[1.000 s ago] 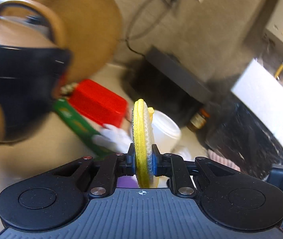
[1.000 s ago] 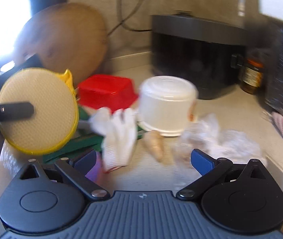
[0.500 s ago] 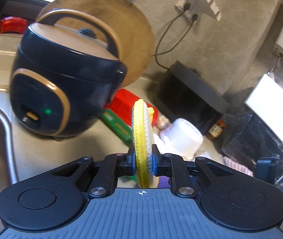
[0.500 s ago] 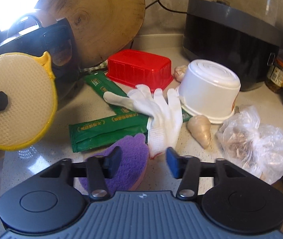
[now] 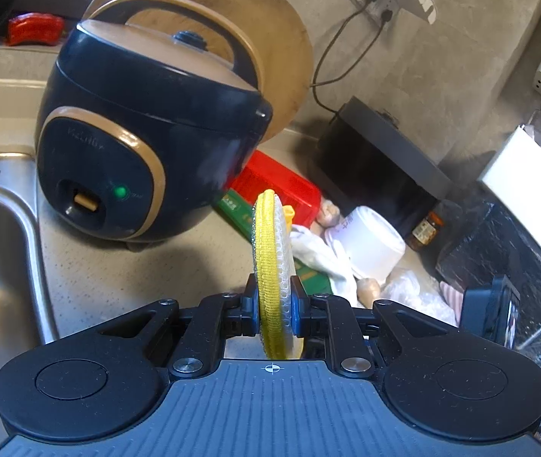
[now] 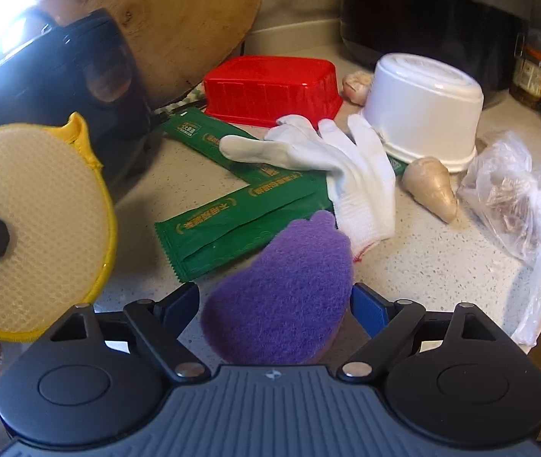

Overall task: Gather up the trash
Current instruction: 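Grasp the purple sponge with the right gripper while the left gripper holds the scrubber, then carry sponge and scrubber down into the green bin and open both grippers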

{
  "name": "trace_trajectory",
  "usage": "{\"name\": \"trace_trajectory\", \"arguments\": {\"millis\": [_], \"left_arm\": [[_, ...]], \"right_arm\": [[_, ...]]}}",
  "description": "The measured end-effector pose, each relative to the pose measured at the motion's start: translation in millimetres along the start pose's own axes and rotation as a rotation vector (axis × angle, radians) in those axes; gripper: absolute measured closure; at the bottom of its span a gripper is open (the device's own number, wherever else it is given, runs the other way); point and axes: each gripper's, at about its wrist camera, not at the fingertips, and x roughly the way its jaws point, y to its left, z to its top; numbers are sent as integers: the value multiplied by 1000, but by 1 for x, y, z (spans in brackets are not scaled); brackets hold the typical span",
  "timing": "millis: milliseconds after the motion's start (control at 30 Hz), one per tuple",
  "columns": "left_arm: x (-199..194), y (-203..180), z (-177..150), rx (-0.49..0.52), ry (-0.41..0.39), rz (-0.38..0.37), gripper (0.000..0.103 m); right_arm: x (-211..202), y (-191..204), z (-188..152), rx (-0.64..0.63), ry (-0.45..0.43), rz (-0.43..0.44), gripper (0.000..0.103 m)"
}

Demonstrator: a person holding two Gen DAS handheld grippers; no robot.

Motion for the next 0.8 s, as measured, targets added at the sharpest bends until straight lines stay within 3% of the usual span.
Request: {"name": "trace_trajectory", "arguments": {"millis": [267, 400, 467, 600, 800], "left_arm": [[10, 9, 2, 13, 50, -36, 85], [15, 14, 1, 17, 76, -57, 85], [18, 15, 2, 21, 85, -69, 85], [29, 8, 1, 51, 110, -100, 85], [49, -28, -1, 128, 160, -214, 85]], "right_arm": [[-1, 15, -17, -50, -68, -88, 15], [10, 14, -14, -42, 15, -68, 17], [5, 9, -13, -14, 4, -60, 23], [-23, -3, -14, -10, -82, -58, 23], [-68, -44, -12, 55, -179, -95, 23]]}}
